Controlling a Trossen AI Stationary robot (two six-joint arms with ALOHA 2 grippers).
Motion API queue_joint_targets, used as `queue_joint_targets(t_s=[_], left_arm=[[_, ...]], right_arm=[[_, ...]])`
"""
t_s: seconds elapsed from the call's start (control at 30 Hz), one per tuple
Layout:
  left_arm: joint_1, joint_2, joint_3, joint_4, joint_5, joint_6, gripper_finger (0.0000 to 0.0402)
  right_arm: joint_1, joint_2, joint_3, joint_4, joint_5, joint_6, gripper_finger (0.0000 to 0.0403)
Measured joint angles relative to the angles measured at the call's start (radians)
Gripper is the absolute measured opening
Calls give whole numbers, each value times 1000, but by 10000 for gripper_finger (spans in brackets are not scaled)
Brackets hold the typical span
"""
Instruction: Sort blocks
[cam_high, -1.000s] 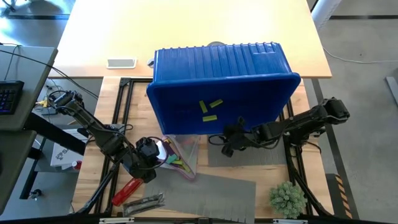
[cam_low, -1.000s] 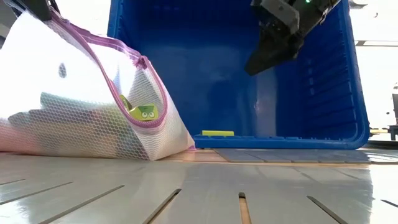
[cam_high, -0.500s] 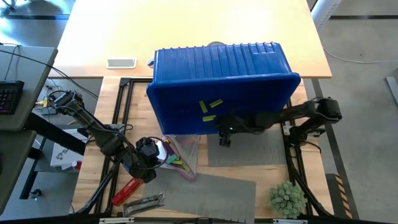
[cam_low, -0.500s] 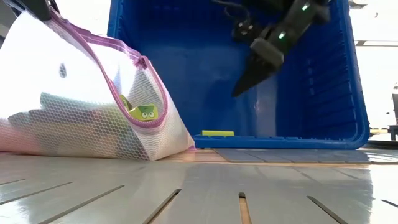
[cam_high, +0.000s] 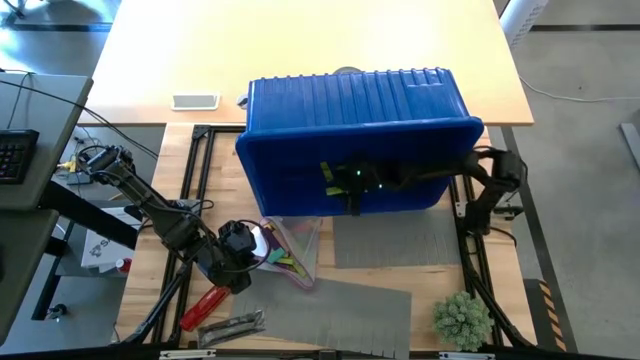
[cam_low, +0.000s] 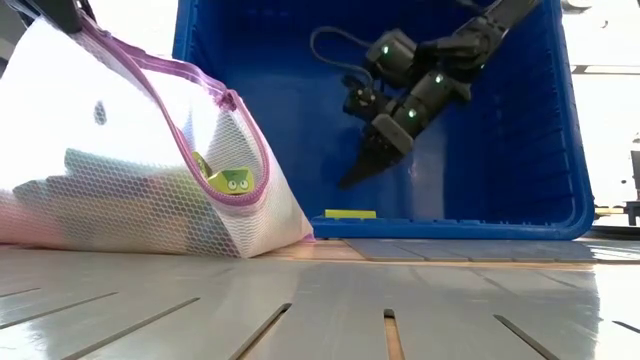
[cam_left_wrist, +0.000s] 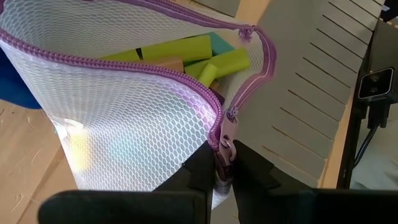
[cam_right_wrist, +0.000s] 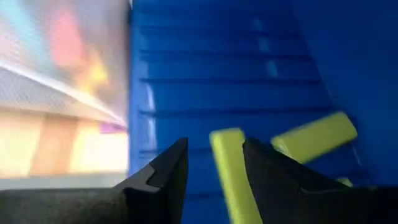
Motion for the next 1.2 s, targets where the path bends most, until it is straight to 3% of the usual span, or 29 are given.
queue_joint_targets(t_s=[0.2, 0.57, 0.67, 0.87, 0.93, 1.2], left_arm=[[0, 0, 0, 0, 0, 0, 24], [0, 0, 0, 0, 0, 0, 24], [0, 0, 0, -1, 0, 0, 24], [0, 0, 0, 0, 0, 0, 24], [0, 0, 0, 0, 0, 0, 24], [0, 0, 0, 0, 0, 0, 24]], right_arm=[[-81, 79, 0, -6, -66, -77, 140], [-85, 166, 4, 21, -133, -80, 137], [-85, 166, 4, 18, -135, -80, 117], [-83, 166, 2, 15, -131, -88, 40], [-82, 163, 2, 13, -132, -88, 39], [-4, 58, -3, -81, 75, -142, 39]])
